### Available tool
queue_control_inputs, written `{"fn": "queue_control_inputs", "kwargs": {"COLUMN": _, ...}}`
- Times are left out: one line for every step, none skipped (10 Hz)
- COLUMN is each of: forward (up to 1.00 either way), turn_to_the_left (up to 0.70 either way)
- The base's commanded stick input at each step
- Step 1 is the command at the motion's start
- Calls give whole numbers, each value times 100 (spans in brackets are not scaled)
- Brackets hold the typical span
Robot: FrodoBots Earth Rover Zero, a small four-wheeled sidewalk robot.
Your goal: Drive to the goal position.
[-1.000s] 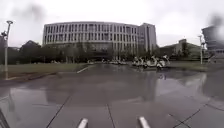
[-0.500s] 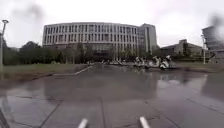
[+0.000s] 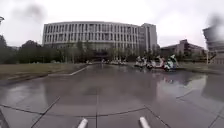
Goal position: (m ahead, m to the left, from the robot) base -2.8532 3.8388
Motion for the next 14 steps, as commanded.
{"fn": "queue_control_inputs", "kwargs": {"forward": 100, "turn_to_the_left": 2}}
{"fn": "queue_control_inputs", "kwargs": {"forward": 100, "turn_to_the_left": 2}}
{"fn": "queue_control_inputs", "kwargs": {"forward": 100, "turn_to_the_left": 1}}
{"fn": "queue_control_inputs", "kwargs": {"forward": 100, "turn_to_the_left": 1}}
{"fn": "queue_control_inputs", "kwargs": {"forward": 100, "turn_to_the_left": 2}}
{"fn": "queue_control_inputs", "kwargs": {"forward": 100, "turn_to_the_left": 2}}
{"fn": "queue_control_inputs", "kwargs": {"forward": 100, "turn_to_the_left": 3}}
{"fn": "queue_control_inputs", "kwargs": {"forward": 100, "turn_to_the_left": 4}}
{"fn": "queue_control_inputs", "kwargs": {"forward": 100, "turn_to_the_left": 38}}
{"fn": "queue_control_inputs", "kwargs": {"forward": 100, "turn_to_the_left": 34}}
{"fn": "queue_control_inputs", "kwargs": {"forward": 100, "turn_to_the_left": 3}}
{"fn": "queue_control_inputs", "kwargs": {"forward": 100, "turn_to_the_left": 3}}
{"fn": "queue_control_inputs", "kwargs": {"forward": 100, "turn_to_the_left": 3}}
{"fn": "queue_control_inputs", "kwargs": {"forward": 100, "turn_to_the_left": 3}}
